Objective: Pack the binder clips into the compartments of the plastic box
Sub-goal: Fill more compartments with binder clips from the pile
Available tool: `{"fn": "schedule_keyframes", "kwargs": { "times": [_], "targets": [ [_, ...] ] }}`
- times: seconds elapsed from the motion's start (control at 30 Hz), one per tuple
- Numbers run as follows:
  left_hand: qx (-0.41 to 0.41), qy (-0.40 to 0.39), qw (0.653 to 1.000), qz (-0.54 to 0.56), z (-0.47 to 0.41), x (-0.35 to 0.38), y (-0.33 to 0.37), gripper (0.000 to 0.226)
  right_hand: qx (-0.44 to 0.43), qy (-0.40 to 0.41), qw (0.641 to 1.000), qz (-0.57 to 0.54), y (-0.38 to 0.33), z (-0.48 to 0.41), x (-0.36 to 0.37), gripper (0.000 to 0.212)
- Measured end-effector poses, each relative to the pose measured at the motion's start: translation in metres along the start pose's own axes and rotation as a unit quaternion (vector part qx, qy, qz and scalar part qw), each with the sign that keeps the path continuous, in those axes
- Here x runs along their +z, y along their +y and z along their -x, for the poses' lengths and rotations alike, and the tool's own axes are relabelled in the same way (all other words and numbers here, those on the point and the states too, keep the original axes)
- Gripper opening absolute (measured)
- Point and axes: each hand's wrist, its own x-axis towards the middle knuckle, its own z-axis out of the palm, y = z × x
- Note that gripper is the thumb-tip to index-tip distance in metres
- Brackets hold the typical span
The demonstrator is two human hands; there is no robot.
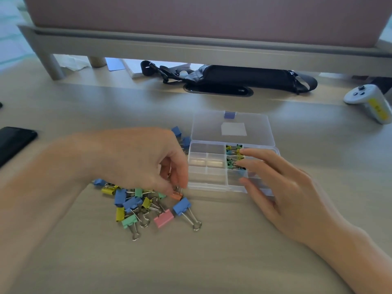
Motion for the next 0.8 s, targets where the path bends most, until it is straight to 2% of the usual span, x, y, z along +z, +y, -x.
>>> {"fn": "schedule_keyframes", "kwargs": {
  "times": [0.13,0.33,0.67,0.8],
  "targets": [
    [-0.014,0.005,0.999,-0.039,-0.003,0.004,0.003,0.021,0.007,0.005,1.000,-0.009,0.003,0.003,-0.002,0.031],
    [-0.041,0.114,0.991,-0.052,-0.002,0.000,-0.011,0.022,0.011,0.013,1.000,-0.006,0.004,0.004,-0.004,0.034],
    [-0.038,0.106,0.992,-0.058,-0.010,0.008,-0.003,0.027,0.008,0.018,1.000,-0.024,0.007,0.003,-0.002,0.034],
    [-0.025,0.119,0.991,-0.063,-0.014,0.014,-0.001,0.016,0.015,0.026,0.999,-0.039,0.007,0.002,-0.001,0.030]
  ]
}}
